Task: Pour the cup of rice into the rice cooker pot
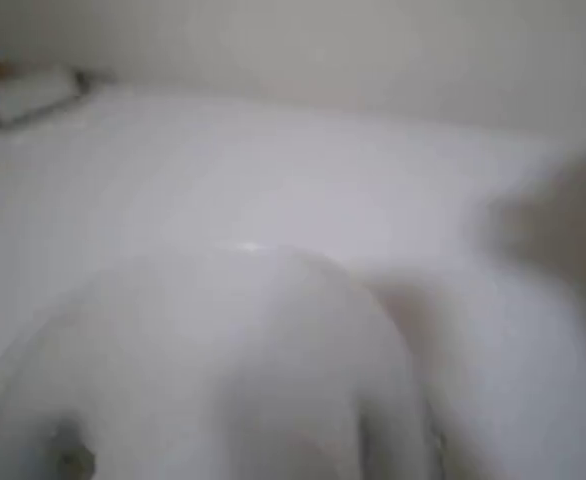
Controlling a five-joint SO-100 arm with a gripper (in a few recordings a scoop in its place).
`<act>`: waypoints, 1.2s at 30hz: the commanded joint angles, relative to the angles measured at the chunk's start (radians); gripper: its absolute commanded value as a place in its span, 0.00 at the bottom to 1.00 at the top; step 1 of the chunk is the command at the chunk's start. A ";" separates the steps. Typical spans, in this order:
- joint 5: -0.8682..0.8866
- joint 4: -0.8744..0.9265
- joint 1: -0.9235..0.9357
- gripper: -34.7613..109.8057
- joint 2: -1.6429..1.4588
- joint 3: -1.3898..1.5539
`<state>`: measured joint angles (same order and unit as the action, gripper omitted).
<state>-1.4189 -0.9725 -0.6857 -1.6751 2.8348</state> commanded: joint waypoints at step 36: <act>-0.109 -0.693 0.153 0.57 0.765 -0.341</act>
<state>-1.5370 -1.6291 -0.4985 -0.7977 2.4344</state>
